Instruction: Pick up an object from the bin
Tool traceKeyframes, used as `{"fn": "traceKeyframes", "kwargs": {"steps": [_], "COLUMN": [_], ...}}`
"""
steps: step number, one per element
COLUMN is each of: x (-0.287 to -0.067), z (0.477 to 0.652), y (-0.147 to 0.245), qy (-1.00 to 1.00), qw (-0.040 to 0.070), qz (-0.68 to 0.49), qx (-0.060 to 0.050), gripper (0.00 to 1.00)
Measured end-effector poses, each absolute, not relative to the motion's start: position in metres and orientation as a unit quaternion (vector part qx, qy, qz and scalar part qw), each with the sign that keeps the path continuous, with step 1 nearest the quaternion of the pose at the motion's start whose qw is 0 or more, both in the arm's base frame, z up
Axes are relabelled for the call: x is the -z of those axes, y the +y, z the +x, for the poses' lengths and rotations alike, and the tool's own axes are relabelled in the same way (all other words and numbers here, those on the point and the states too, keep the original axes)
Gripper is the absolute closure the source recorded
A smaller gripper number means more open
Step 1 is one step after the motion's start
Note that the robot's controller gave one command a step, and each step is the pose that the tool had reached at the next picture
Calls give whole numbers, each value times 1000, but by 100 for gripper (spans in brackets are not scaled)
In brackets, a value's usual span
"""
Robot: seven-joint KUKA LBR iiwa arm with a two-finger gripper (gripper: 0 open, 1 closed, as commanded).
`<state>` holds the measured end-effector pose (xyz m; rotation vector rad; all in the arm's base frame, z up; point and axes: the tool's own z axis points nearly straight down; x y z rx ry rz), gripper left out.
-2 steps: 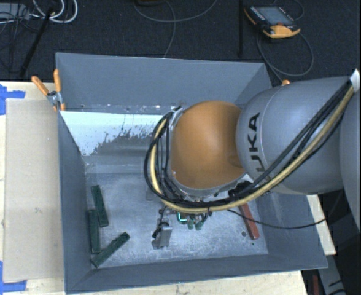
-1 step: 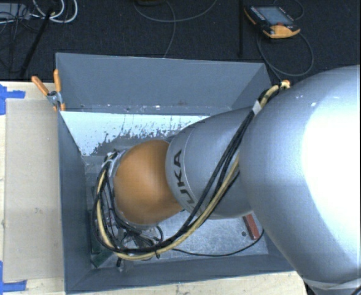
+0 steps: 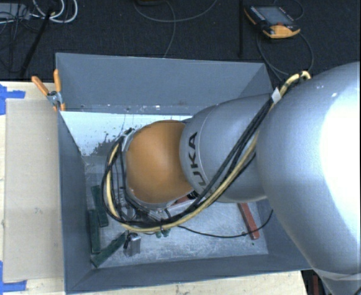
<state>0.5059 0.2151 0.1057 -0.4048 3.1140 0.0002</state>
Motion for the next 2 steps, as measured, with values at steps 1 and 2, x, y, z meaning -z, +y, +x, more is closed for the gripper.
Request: {"fn": "traceKeyframes", "kwargs": {"steps": [1, 2], "x": [-68, -69], "z": [491, 492], "y": [213, 213], "qy": [992, 992], "qw": [-1, -1], "qz": [-127, -125], "qx": [0, 0], "gripper": [0, 100]}}
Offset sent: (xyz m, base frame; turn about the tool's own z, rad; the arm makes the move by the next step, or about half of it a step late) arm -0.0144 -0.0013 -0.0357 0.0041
